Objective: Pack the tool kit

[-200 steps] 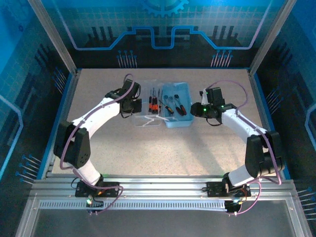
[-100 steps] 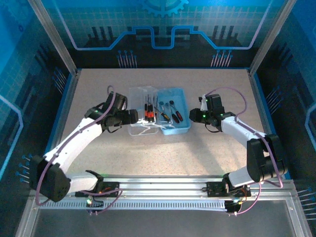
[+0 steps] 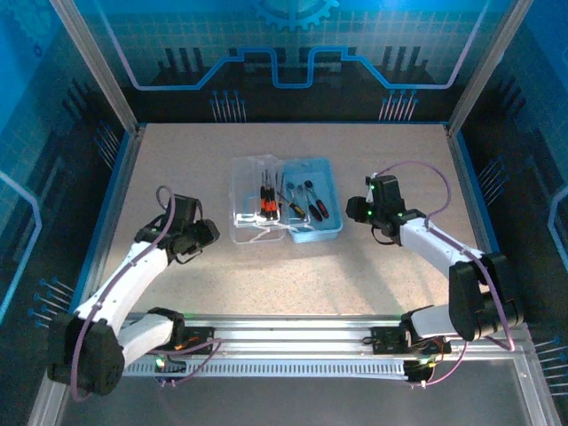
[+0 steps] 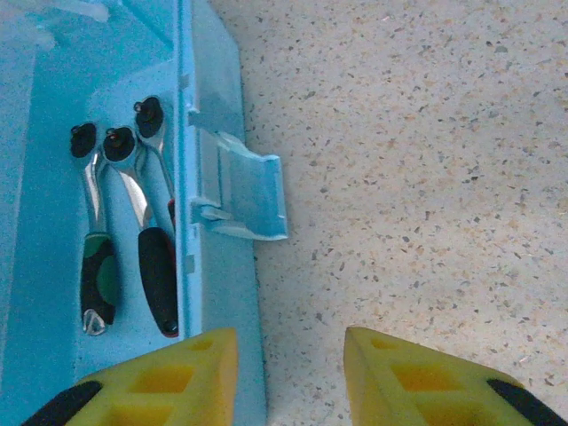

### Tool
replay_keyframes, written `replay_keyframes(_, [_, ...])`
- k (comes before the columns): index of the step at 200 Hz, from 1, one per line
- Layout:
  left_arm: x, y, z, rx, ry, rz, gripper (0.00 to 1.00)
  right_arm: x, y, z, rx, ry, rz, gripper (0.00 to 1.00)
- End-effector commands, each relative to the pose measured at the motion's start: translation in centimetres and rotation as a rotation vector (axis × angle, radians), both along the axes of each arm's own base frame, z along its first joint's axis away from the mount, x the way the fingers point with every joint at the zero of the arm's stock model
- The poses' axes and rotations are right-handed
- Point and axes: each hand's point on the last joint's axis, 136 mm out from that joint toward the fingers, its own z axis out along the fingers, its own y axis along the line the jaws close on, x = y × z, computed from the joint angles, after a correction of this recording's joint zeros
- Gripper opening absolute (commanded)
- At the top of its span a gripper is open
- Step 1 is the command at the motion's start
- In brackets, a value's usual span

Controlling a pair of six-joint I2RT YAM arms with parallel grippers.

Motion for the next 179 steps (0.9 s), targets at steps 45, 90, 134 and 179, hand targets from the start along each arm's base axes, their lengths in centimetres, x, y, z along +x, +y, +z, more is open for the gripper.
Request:
replay_keyframes(45, [1.3,-3.4,-0.7,-0.182,-0.055,-0.091,0.42,0.7,0.2,-4.0,0.003,0.095,-0.019,0.27])
replay_keyframes(90, [1.7,-4.2,-2.2,-0.213,-0.042,-0.123,0.45,0.9,0.4,-4.6,0.014,0.119,-0.017,0.26])
replay_keyframes(134, [2.8,-4.6,-2.8,-0.218,-0.033,-0.134,0.45,1.1,0.4,-5.1,0.004,0.146,-0.01,0.26])
replay_keyframes(179, [3.8,-4.1,-4.1,-0.165,-0.003,-0.132,0.38,1.0,1.5,-5.3,0.053,0.158,0.031,0.29])
